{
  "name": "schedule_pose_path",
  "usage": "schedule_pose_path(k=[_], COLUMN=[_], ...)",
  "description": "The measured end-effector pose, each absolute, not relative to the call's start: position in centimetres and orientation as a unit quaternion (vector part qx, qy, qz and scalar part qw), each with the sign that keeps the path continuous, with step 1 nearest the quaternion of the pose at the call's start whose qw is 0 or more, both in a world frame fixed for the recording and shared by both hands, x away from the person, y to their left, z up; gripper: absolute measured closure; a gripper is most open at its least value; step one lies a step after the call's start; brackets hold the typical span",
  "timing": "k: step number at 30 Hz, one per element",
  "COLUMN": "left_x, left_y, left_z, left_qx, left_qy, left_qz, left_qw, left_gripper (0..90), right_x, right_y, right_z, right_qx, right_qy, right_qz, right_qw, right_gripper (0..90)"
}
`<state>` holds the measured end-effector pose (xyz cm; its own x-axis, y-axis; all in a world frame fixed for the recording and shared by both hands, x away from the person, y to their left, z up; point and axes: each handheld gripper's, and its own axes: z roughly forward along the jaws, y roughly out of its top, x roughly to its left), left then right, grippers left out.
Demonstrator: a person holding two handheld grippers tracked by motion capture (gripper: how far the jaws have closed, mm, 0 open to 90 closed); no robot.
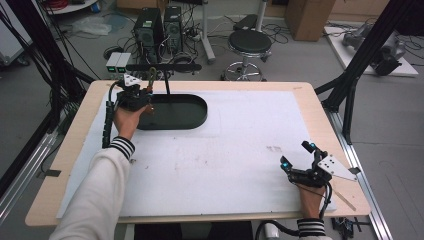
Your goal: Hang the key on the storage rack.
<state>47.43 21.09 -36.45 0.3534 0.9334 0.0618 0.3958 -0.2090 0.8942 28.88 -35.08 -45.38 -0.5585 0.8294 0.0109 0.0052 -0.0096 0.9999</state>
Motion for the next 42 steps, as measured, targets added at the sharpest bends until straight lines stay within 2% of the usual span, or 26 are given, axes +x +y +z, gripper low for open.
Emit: schedule_pose_path(k=[6,7,8,9,11,13,15,20,24,31,42], left_x=[47.4,47.5,47.5,47.6,47.6,47.5,47.3,45.6,43.5,38.4,31.8], left_y=[21.2,21.3,21.4,21.5,21.6,21.8,22.0,22.4,22.9,25.1,29.5], left_z=[-36.4,-36.5,-36.5,-36.6,-36.8,-36.8,-36.8,-36.2,-35.5,-35.2,-38.9], left_qx=[0.703,0.703,0.705,0.704,0.706,0.714,0.715,0.704,0.714,0.701,0.678], left_qy=[0.476,0.476,0.475,0.478,0.477,0.465,0.451,0.401,0.355,0.306,0.308], left_qz=[0.318,0.312,0.308,0.304,0.3,0.294,0.267,0.259,0.247,0.273,0.277], left_qw=[0.422,0.427,0.427,0.428,0.429,0.435,0.462,0.527,0.55,0.584,0.607], left_gripper=[72.0,71.2,66.5,66.5,49.3,36.5,21.7,1.7,1.7,1.7,1.7], right_x=[28.9,28.9,28.9,28.9,28.9,28.9,28.9,29.0,28.9,28.9,28.8], right_y=[-35.1,-35.1,-35.1,-35.1,-35.1,-35.1,-35.1,-35.1,-35.1,-35.0,-34.9], right_z=[-45.4,-45.4,-45.4,-45.4,-45.4,-45.4,-45.4,-45.4,-45.4,-45.4,-45.4], right_qx=[0.335,0.335,0.337,0.337,0.338,0.337,0.338,0.335,0.334,0.333,0.331], right_qy=[0.622,0.622,0.623,0.623,0.622,0.623,0.623,0.624,0.624,0.626,0.628], right_qz=[0.627,0.626,0.626,0.626,0.626,0.626,0.626,0.625,0.624,0.623,0.62], right_qw=[0.33,0.329,0.328,0.328,0.326,0.327,0.326,0.329,0.33,0.331,0.334], right_gripper=[0.4,0.4,0.4,0.4,0.4,0.4,0.4,0.4,0.4,0.4,0.3])
